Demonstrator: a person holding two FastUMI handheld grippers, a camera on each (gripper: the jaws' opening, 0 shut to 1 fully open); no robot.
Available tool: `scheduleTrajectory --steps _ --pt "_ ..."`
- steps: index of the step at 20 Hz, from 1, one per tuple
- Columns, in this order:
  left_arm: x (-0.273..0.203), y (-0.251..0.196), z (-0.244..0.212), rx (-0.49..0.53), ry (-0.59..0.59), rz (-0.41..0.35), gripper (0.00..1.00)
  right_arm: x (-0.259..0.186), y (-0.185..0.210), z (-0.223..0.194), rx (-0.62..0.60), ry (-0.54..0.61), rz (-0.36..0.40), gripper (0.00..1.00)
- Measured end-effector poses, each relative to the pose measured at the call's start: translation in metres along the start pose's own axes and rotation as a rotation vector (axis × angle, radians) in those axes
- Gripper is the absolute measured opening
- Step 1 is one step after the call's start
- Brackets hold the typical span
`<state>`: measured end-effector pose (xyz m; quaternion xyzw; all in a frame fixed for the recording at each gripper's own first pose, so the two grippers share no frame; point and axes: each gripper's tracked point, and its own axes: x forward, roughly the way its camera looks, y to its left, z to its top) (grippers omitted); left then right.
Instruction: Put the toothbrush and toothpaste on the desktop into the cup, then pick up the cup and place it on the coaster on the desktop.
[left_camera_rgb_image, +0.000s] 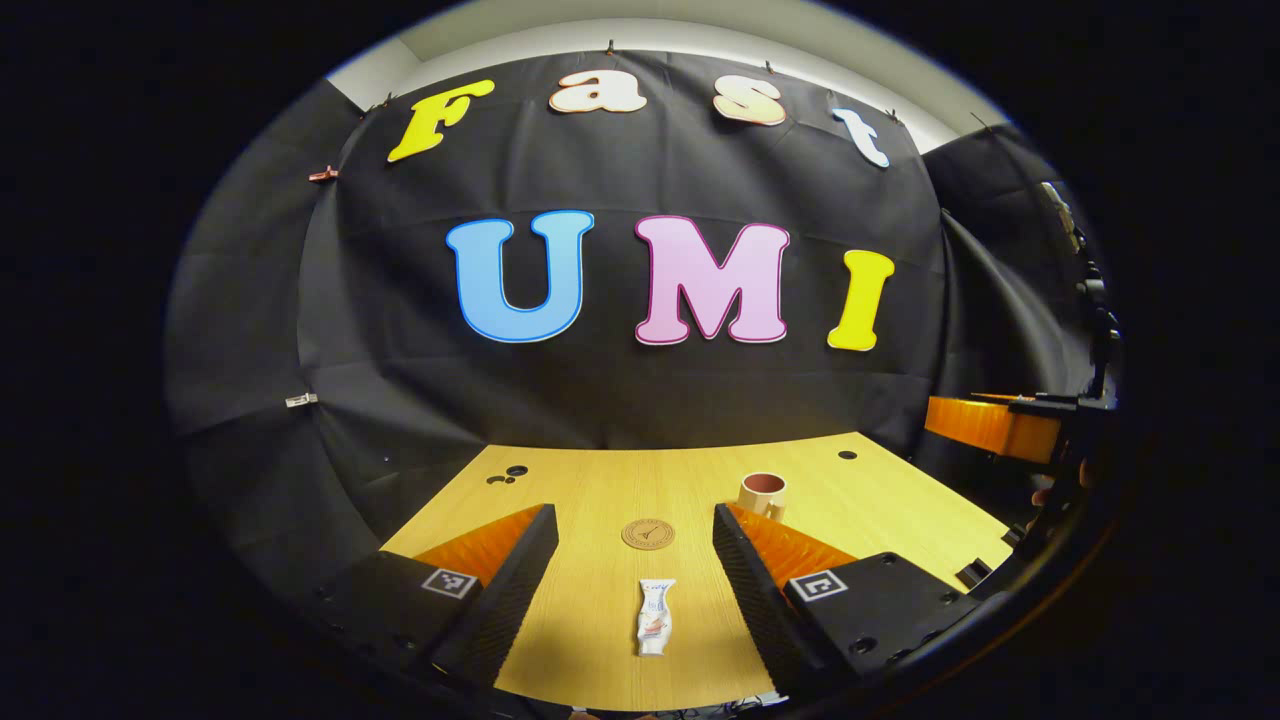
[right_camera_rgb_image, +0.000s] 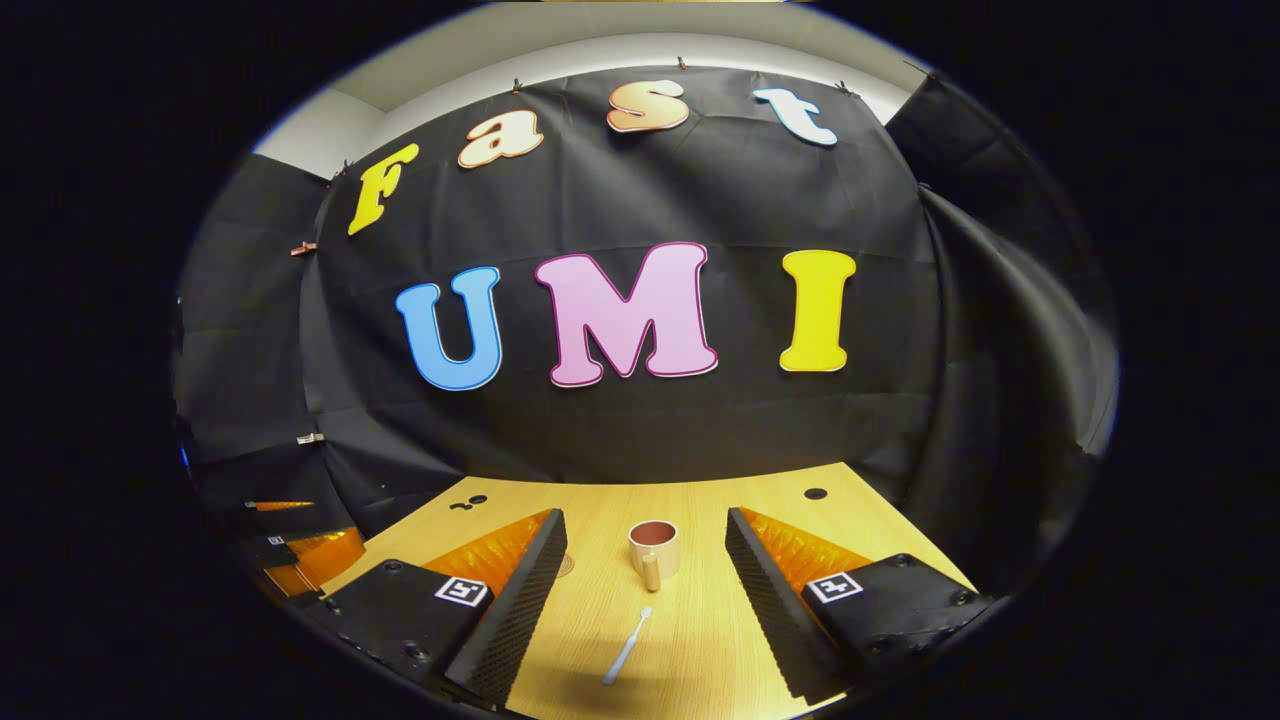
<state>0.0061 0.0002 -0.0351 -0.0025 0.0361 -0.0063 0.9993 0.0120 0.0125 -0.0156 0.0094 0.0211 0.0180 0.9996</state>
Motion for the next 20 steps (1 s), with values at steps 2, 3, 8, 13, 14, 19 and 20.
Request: scheduleTrajectory --steps 2,3,8,13,14,19,20 --pt "0.001 0.0 -0.004 0.006 0.006 -0.002 0.98 0.002 0.0 -0.003 -0.003 0.01 0.002 0.98" --pt "0.001 -0.001 -0.005 0.008 0.008 -0.002 0.97 0.003 0.0 -0.004 -0.003 0.013 0.004 0.98" --pt "0.007 -0.001 -0.01 -0.006 0.022 -0.003 0.97 0.009 0.002 -0.006 -0.017 0.022 0.02 0.98" --pt "0.029 -0.007 -0.028 -0.005 0.091 -0.042 0.98 0.022 -0.002 -0.018 -0.011 0.062 0.037 0.98" --pt "0.035 -0.008 -0.035 0.01 0.115 -0.045 0.98 0.025 -0.001 -0.023 -0.006 0.079 0.044 0.98" --pt "0.072 -0.016 -0.085 0.052 0.264 -0.053 0.98 0.046 -0.007 -0.047 -0.006 0.148 0.085 0.99" --pt "0.08 -0.019 -0.098 0.049 0.302 -0.056 0.98 0.051 -0.007 -0.054 -0.004 0.165 0.099 0.98"
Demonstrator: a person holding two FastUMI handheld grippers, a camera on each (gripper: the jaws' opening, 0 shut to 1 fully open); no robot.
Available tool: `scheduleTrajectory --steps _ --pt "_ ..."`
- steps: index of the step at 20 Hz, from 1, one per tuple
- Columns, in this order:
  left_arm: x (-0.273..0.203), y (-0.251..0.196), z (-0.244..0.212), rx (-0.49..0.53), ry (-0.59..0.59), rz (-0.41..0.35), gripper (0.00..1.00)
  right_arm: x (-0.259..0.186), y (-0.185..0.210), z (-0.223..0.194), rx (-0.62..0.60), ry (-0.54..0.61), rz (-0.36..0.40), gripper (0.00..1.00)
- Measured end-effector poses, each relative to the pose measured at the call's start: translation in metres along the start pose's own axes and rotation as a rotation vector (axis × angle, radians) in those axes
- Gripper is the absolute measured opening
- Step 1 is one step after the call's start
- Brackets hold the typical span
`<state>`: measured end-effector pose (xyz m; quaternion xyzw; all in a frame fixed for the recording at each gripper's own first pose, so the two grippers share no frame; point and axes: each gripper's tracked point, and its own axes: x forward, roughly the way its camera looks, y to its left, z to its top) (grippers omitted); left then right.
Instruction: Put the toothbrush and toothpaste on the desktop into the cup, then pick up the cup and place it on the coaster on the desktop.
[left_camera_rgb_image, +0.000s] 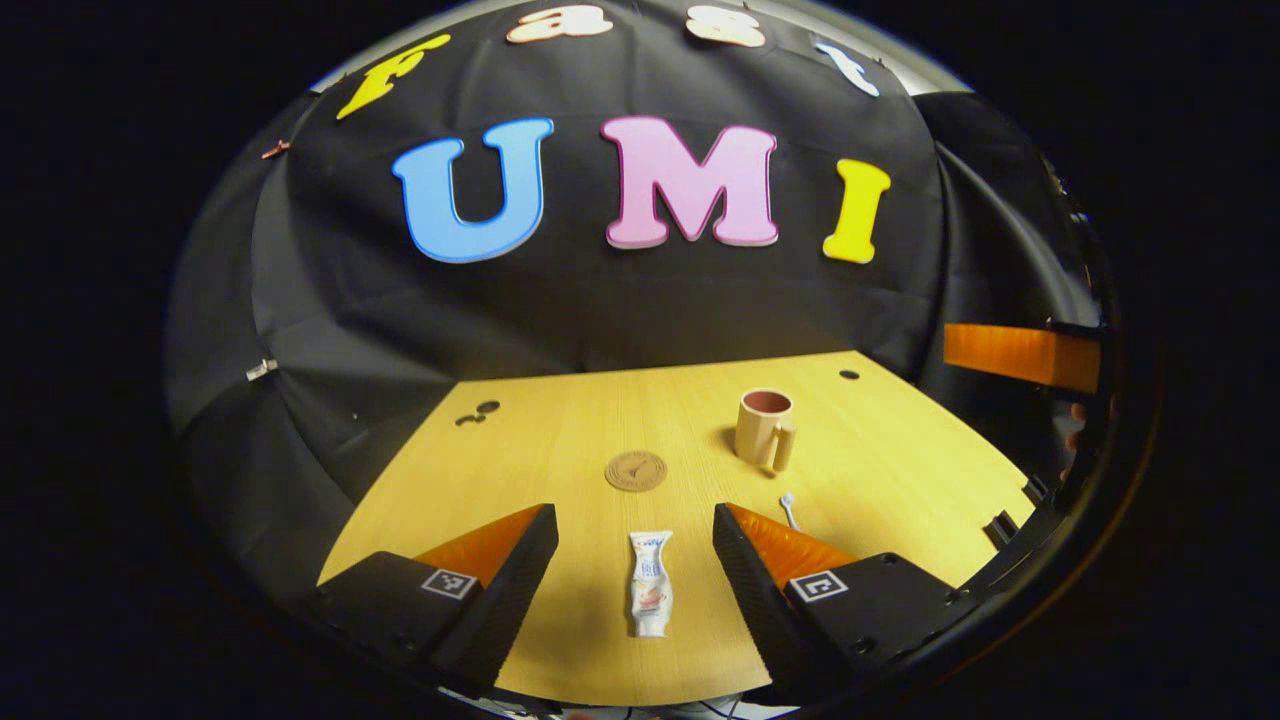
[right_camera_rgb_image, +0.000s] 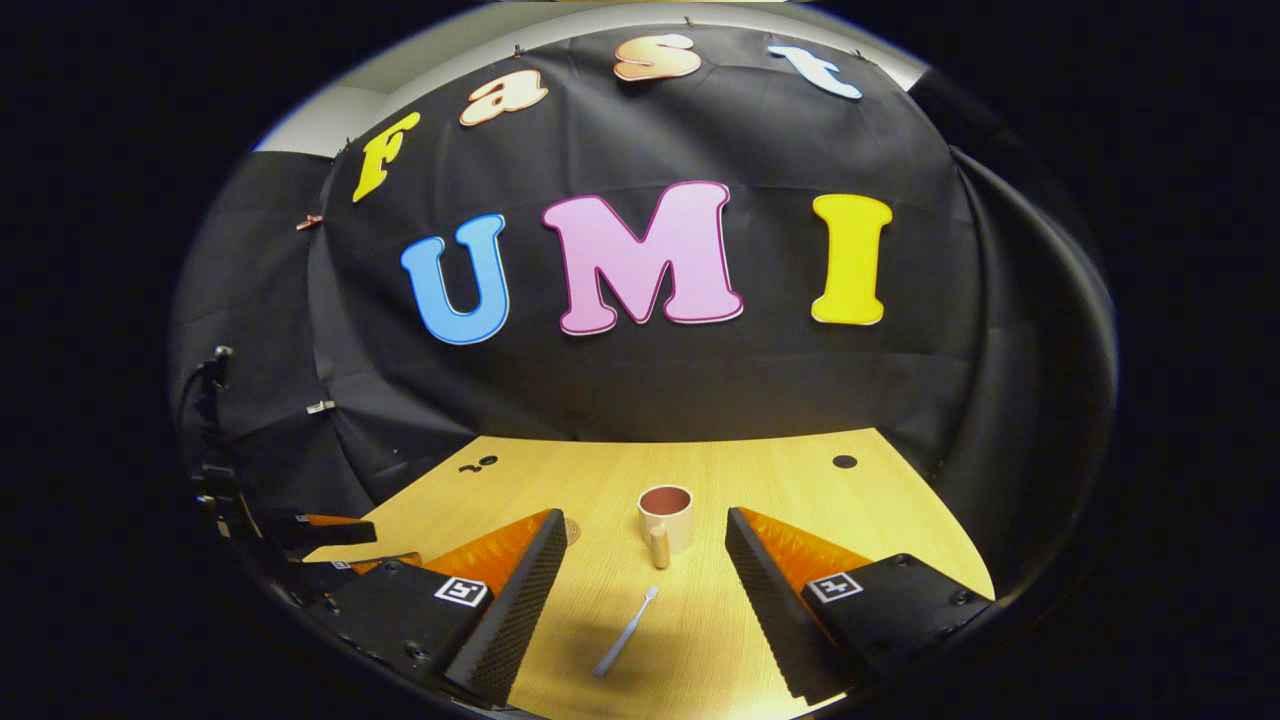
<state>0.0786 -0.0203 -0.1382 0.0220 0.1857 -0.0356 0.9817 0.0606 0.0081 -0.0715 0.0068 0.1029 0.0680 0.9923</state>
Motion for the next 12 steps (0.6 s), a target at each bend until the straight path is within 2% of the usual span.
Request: scheduleTrajectory --steps 4,8,12 --pt "0.045 -0.005 -0.036 -0.04 0.163 -0.001 0.97 0.024 -0.01 -0.027 0.001 0.085 0.042 0.98" --pt "0.077 0.0 -0.069 0.001 0.299 0.032 0.96 0.044 -0.02 -0.038 0.008 0.116 0.057 0.98" --pt "0.108 -0.002 -0.094 0.004 0.409 0.03 0.96 0.055 -0.029 -0.054 0.019 0.15 0.067 0.98"
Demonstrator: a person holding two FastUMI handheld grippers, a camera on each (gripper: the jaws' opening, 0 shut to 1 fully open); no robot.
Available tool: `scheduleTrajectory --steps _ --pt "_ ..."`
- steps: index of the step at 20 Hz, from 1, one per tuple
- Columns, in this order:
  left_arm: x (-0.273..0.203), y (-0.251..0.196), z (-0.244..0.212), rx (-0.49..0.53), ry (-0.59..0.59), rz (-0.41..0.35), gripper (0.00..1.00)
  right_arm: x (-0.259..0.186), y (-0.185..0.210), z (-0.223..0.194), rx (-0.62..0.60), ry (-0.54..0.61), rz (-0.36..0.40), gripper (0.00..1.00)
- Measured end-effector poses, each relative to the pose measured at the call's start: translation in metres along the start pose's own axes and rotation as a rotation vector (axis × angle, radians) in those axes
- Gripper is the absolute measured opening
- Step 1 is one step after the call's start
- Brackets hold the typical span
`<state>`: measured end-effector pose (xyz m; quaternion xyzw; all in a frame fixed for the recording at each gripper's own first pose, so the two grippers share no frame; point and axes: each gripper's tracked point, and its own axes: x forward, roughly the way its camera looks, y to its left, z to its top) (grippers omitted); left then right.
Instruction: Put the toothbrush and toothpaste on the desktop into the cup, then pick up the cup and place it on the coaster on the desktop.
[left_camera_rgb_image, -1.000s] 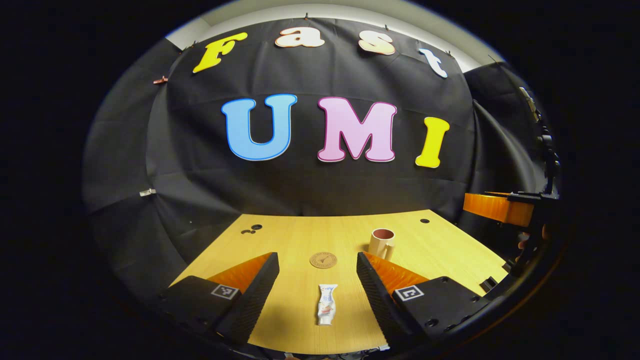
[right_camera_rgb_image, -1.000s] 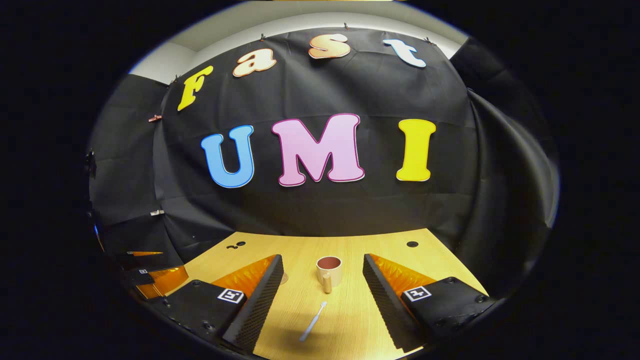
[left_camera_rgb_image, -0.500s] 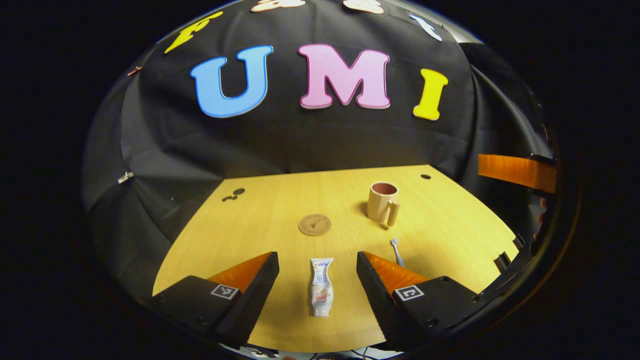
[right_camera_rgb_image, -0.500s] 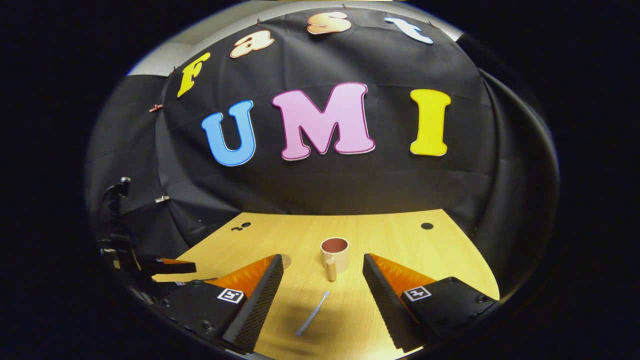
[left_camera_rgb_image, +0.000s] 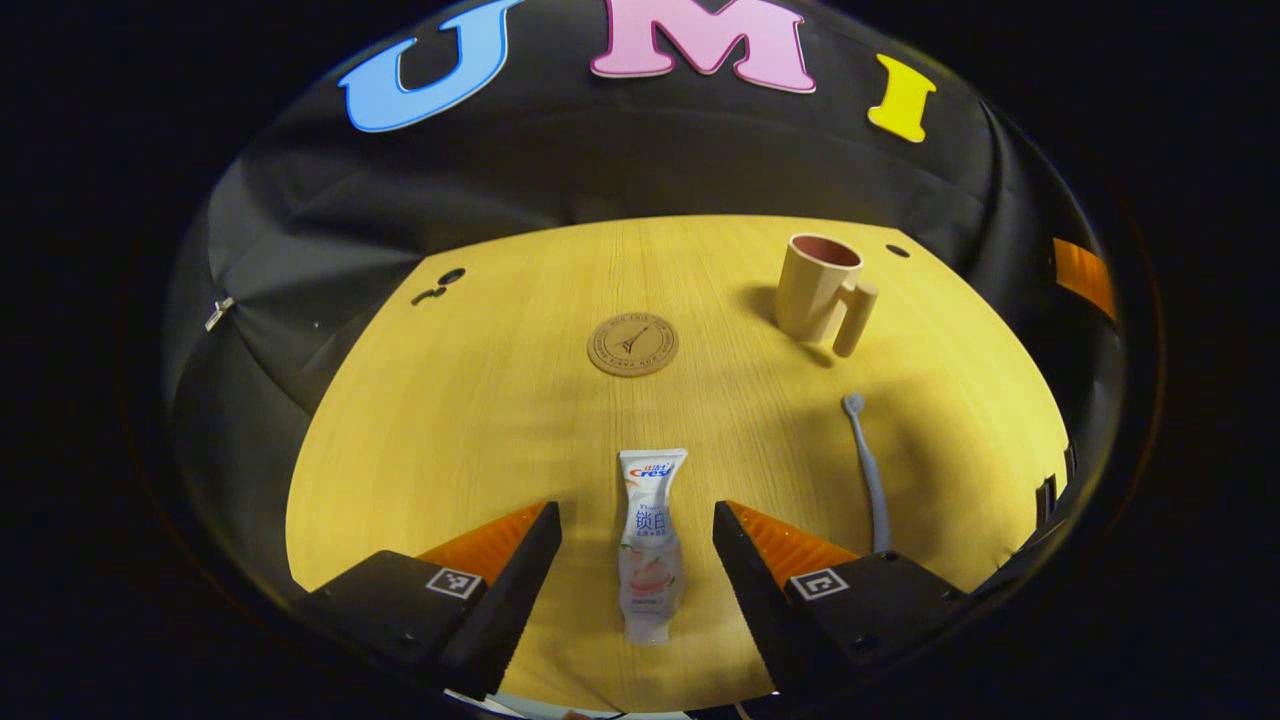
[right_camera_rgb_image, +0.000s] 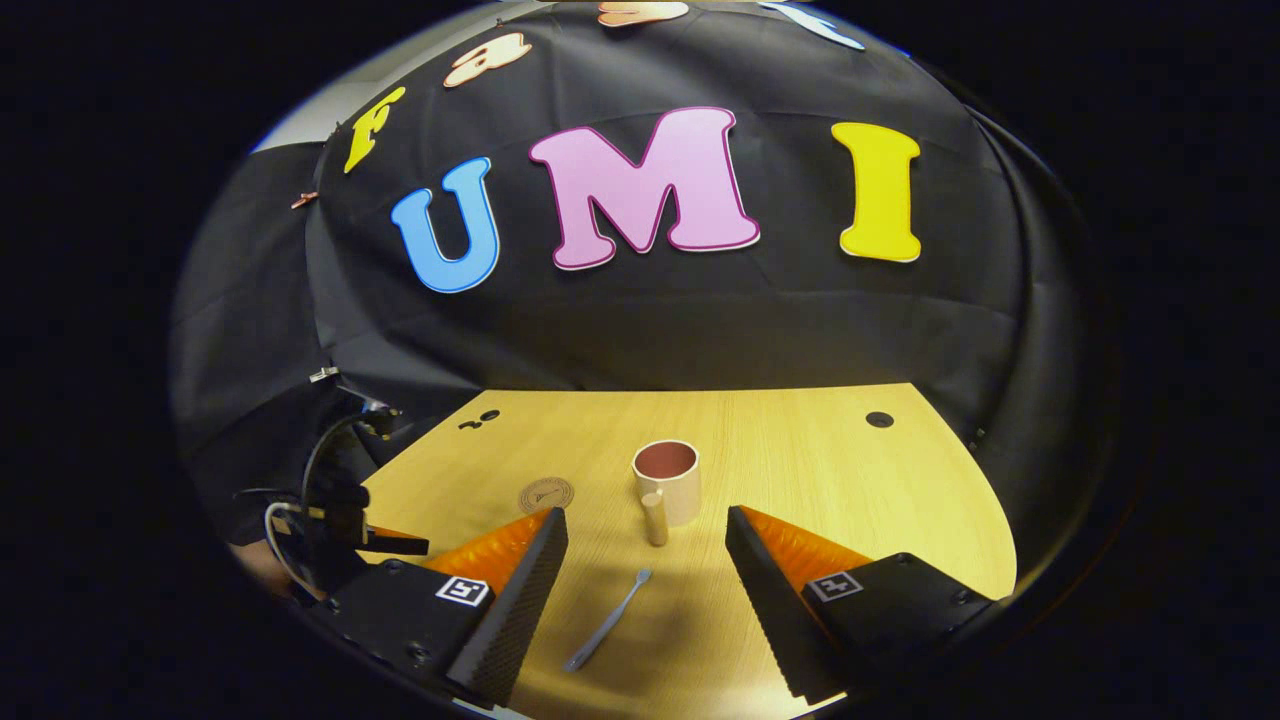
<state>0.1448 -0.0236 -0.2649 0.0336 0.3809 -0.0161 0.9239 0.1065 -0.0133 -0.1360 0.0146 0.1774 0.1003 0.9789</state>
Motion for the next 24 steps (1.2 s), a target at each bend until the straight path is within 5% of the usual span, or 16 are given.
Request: scheduleTrajectory --steps 10,14,19,22,24 --pt "0.052 0.003 -0.019 -0.022 0.179 0.009 0.88 0.002 -0.005 -0.029 0.005 0.052 0.056 0.98" --pt "0.056 -0.004 -0.022 -0.077 0.215 -0.037 0.74 0.003 -0.003 -0.042 0.002 0.093 0.039 0.98" --pt "0.055 -0.004 -0.026 -0.06 0.287 -0.055 0.43 0.003 0.016 -0.072 0.033 0.204 0.023 0.98" --pt "0.053 -0.003 -0.027 -0.05 0.29 -0.075 0.4 0.007 0.027 -0.095 0.03 0.296 0.014 0.98" --pt "0.052 -0.002 -0.027 -0.066 0.282 -0.085 0.29 0.01 0.037 -0.115 0.063 0.362 0.012 0.98"
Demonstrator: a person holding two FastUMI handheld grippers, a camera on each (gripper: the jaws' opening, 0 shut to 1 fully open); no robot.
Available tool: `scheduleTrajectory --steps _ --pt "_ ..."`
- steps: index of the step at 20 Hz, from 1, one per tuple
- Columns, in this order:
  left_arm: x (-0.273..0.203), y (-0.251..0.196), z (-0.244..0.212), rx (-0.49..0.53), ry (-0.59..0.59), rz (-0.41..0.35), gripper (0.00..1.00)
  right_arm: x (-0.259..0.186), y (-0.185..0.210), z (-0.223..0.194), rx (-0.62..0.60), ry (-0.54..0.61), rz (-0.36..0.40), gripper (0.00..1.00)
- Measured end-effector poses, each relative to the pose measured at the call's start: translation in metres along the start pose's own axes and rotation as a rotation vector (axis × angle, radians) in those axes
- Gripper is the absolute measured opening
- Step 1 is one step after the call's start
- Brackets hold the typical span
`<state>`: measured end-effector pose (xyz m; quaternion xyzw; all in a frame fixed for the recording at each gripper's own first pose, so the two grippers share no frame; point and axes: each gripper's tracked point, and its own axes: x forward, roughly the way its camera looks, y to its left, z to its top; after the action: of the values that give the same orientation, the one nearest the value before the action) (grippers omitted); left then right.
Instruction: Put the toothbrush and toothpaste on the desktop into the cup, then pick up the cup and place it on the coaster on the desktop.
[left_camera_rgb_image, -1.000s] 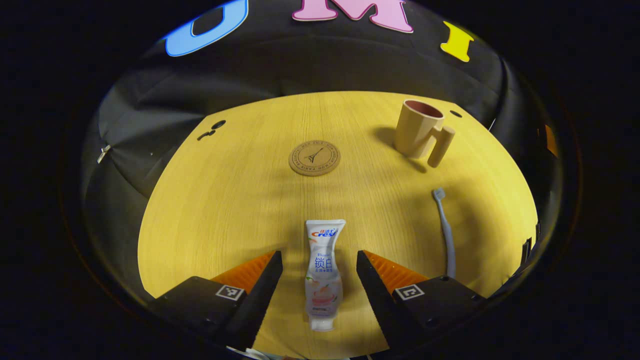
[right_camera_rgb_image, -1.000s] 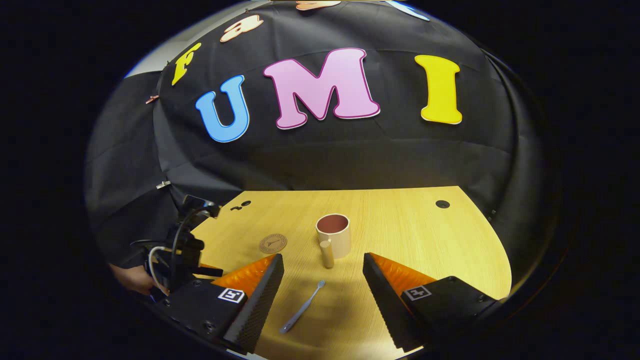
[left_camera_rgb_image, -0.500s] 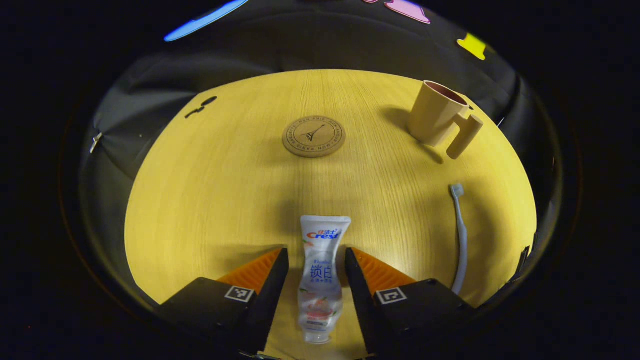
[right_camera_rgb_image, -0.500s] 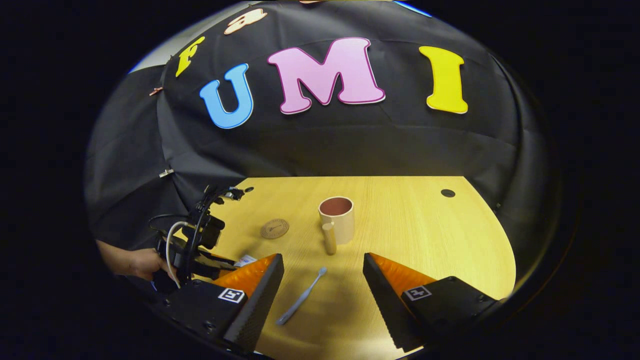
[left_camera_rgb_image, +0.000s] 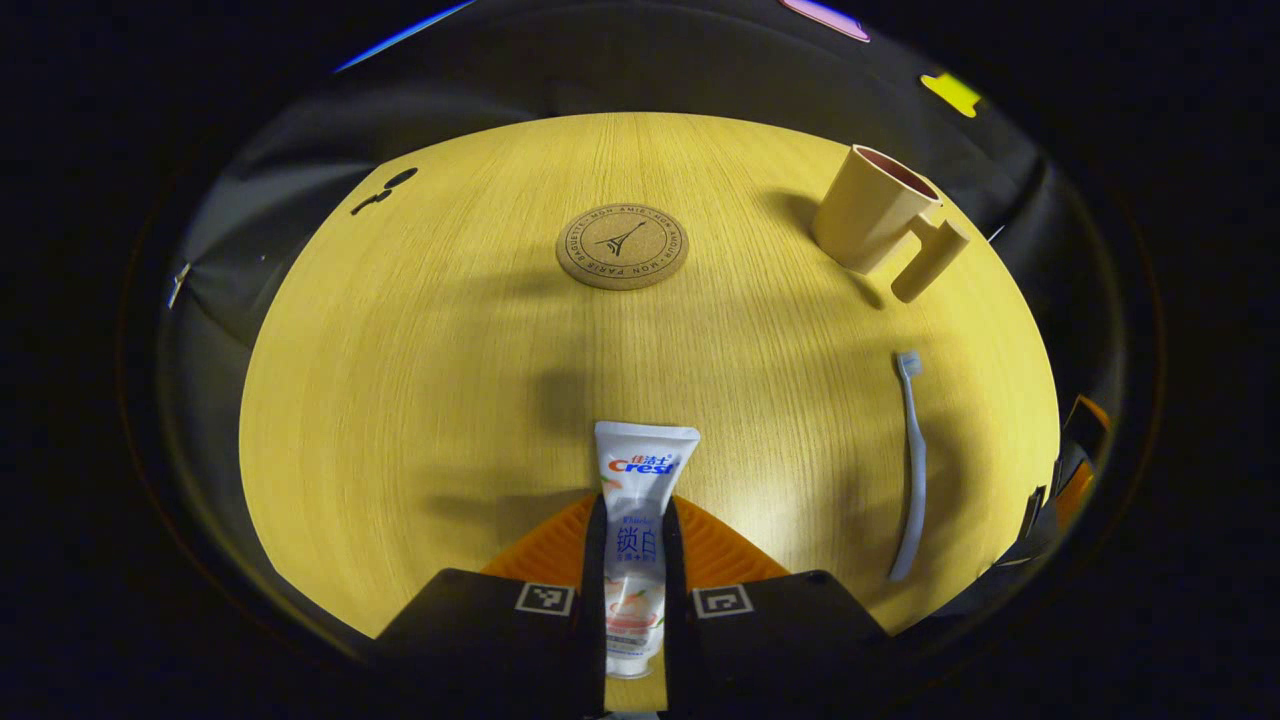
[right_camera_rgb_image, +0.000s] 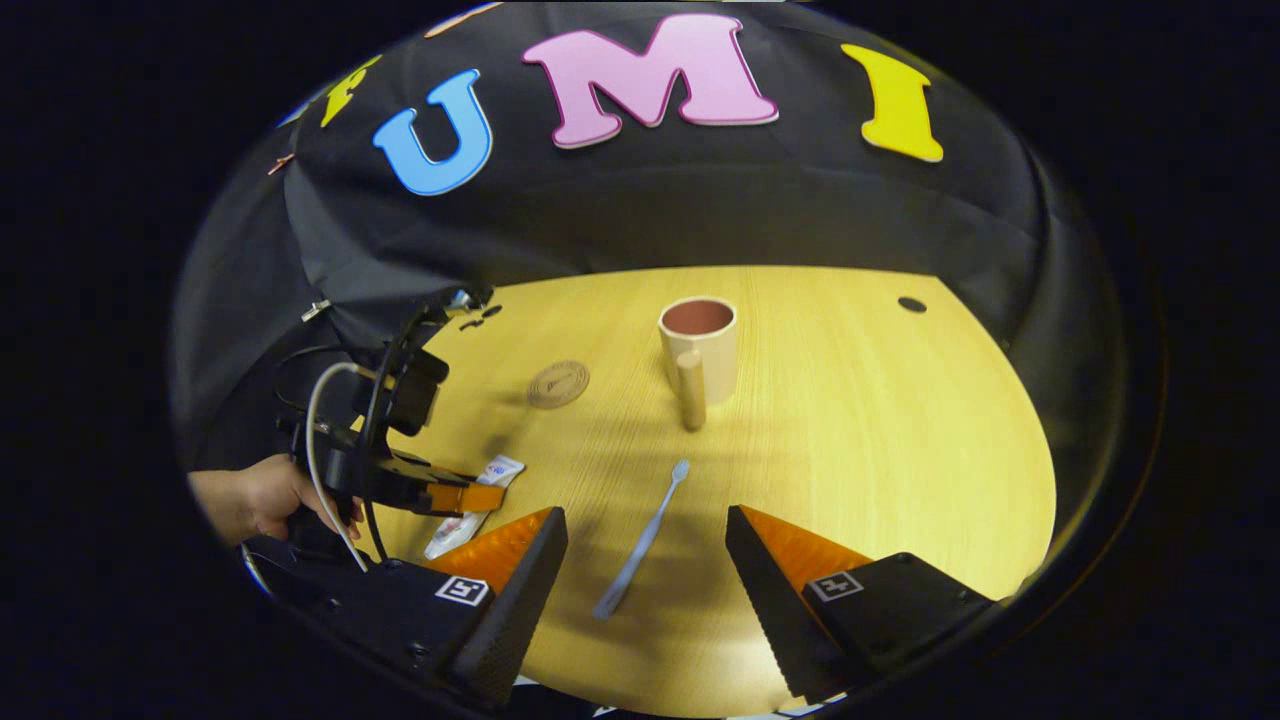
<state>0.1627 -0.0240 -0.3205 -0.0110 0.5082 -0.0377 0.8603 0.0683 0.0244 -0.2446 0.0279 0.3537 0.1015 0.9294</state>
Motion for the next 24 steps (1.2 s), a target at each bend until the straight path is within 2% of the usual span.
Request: scheduleTrajectory --steps 3,10,13,15,16,19,21,22,23,24 --pt "0.0 0.0 0.0 -0.019 -0.013 -0.02 0.25 0.014 0.005 -0.019 0.024 0.081 -0.019 0.98" --pt "-0.001 0.0 0.0 -0.087 -0.052 -0.057 0.25 0.054 -0.006 -0.055 -0.02 0.23 -0.115 0.98" --pt "-0.002 -0.001 -0.002 -0.097 -0.053 -0.055 0.25 0.067 -0.012 -0.063 -0.027 0.257 -0.145 0.97" --pt "-0.003 0.001 -0.002 -0.097 -0.058 -0.055 0.25 0.076 -0.013 -0.066 -0.02 0.269 -0.158 0.89" --pt "-0.004 0.001 -0.003 -0.097 -0.062 -0.057 0.25 0.08 -0.014 -0.066 -0.011 0.27 -0.164 0.81" --pt "-0.003 0.001 -0.004 -0.095 -0.067 -0.06 0.25 0.087 -0.017 -0.066 -0.011 0.267 -0.182 0.74" --pt "-0.004 0.002 -0.003 -0.095 -0.066 -0.06 0.25 0.088 -0.018 -0.066 -0.034 0.268 -0.187 0.6" --pt "-0.005 0.002 -0.004 -0.094 -0.065 -0.06 0.25 0.089 -0.021 -0.068 -0.058 0.271 -0.2 0.58" --pt "-0.005 0.002 -0.004 -0.093 -0.066 -0.059 0.25 0.089 -0.022 -0.066 -0.072 0.264 -0.205 0.43" --pt "-0.005 0.002 -0.004 -0.092 -0.064 -0.058 0.25 0.087 -0.02 -0.065 -0.073 0.265 -0.197 0.22"
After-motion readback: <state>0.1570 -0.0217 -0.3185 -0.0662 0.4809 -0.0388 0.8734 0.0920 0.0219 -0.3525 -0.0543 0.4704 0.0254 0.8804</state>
